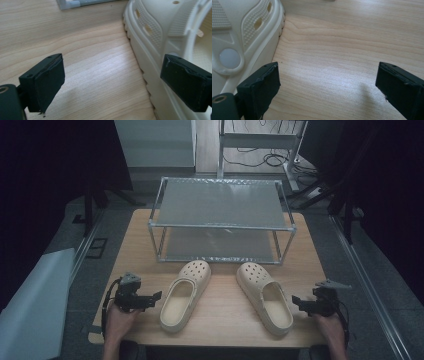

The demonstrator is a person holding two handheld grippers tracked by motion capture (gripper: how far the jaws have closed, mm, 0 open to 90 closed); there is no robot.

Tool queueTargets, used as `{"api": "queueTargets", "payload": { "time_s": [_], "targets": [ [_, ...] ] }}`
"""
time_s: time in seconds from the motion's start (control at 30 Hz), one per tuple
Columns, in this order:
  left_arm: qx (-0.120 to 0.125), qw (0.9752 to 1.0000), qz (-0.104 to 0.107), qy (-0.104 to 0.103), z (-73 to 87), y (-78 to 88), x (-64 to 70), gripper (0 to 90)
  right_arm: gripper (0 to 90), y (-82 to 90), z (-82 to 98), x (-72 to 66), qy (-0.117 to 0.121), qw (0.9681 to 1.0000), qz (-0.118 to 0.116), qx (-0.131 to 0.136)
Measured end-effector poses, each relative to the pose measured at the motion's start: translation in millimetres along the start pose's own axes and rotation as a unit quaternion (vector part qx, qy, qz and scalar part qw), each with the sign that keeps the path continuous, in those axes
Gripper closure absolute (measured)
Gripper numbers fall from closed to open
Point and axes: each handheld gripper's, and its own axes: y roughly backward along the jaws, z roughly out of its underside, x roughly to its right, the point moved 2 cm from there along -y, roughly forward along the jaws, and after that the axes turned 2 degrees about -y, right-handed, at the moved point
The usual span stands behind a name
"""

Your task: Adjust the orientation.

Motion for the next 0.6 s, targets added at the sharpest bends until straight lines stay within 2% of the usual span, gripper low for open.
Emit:
{"api": "queueTargets", "payload": {
  "time_s": [0.17,0.3,0.6],
  "targets": [
    [-0.009,0.9997,-0.008,-0.019,-4.2,3.8,8.8,9.2,6.0,1.6,-0.2,1.2,-0.004,1.0000,-0.001,0.001],
    [-0.013,0.9996,0.001,-0.027,-8.2,8.9,16.2,13.7,6.9,1.3,0.1,1.1,-0.005,1.0000,-0.001,-0.001],
    [-0.015,0.9989,0.009,-0.043,-19.5,12.5,31.3,14.9,7.9,1.3,-0.3,0.1,-0.003,1.0000,0.000,0.000]
  ]
}}
